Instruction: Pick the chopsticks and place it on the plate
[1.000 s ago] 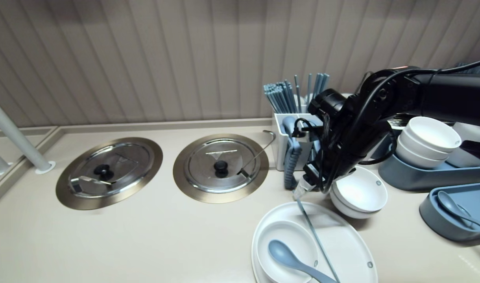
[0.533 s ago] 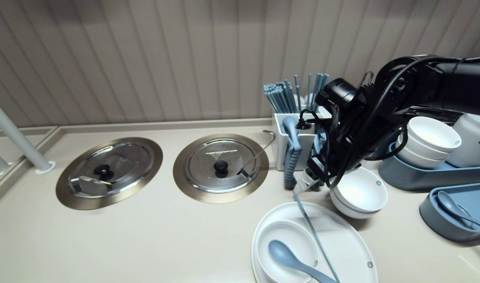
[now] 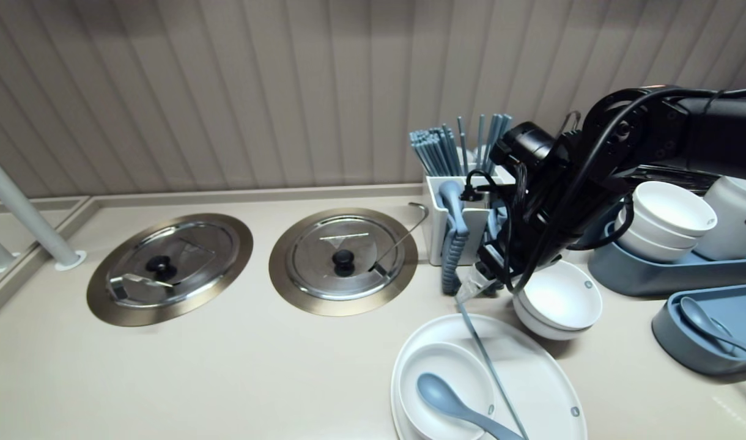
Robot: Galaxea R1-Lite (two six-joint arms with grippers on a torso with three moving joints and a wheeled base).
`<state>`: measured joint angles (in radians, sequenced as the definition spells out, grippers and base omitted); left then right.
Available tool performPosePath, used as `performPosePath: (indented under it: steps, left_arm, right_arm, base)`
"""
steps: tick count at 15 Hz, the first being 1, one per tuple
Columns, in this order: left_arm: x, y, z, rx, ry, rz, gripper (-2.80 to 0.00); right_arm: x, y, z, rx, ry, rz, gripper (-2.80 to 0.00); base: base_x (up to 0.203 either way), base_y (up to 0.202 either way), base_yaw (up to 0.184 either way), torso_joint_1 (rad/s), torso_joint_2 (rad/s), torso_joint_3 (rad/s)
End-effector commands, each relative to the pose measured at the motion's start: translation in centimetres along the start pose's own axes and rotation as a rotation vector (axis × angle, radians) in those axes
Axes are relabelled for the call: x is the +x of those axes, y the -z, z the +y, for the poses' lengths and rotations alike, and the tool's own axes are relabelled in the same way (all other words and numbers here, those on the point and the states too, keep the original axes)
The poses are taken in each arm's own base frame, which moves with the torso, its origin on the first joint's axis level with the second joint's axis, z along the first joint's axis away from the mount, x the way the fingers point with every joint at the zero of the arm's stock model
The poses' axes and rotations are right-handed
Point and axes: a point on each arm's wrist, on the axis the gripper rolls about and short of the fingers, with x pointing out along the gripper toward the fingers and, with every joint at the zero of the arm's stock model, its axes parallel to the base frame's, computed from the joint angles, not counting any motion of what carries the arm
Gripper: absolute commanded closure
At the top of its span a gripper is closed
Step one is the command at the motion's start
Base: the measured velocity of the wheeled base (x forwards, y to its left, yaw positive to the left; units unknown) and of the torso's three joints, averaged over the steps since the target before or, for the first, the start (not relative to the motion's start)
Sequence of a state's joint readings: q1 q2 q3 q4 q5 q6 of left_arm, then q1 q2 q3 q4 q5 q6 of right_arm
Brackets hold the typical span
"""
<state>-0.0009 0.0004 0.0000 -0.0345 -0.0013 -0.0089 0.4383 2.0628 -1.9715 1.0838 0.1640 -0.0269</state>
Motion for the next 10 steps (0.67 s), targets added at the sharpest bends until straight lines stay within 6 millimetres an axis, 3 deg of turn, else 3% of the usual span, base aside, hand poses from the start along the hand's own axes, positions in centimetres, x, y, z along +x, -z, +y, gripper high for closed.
performPosePath:
  steps: [1, 10]
  left_arm:
    - [0.1, 0.2, 0.0, 0.000, -0.001, 0.008, 0.00]
    - [0.1, 0.2, 0.0, 0.000, 0.000, 0.007, 0.00]
  right_arm:
    - [-0.2, 0.1, 0.1, -0.001, -0.002, 0.001, 0.00]
    - [-4.2, 1.0, -0.1, 0.005, 0.011, -0.094, 0.00]
  base:
    - [0.000, 0.000, 0.000, 0.000, 0.00, 0.000]
    - [0.000, 0.000, 0.000, 0.000, 0.00, 0.000]
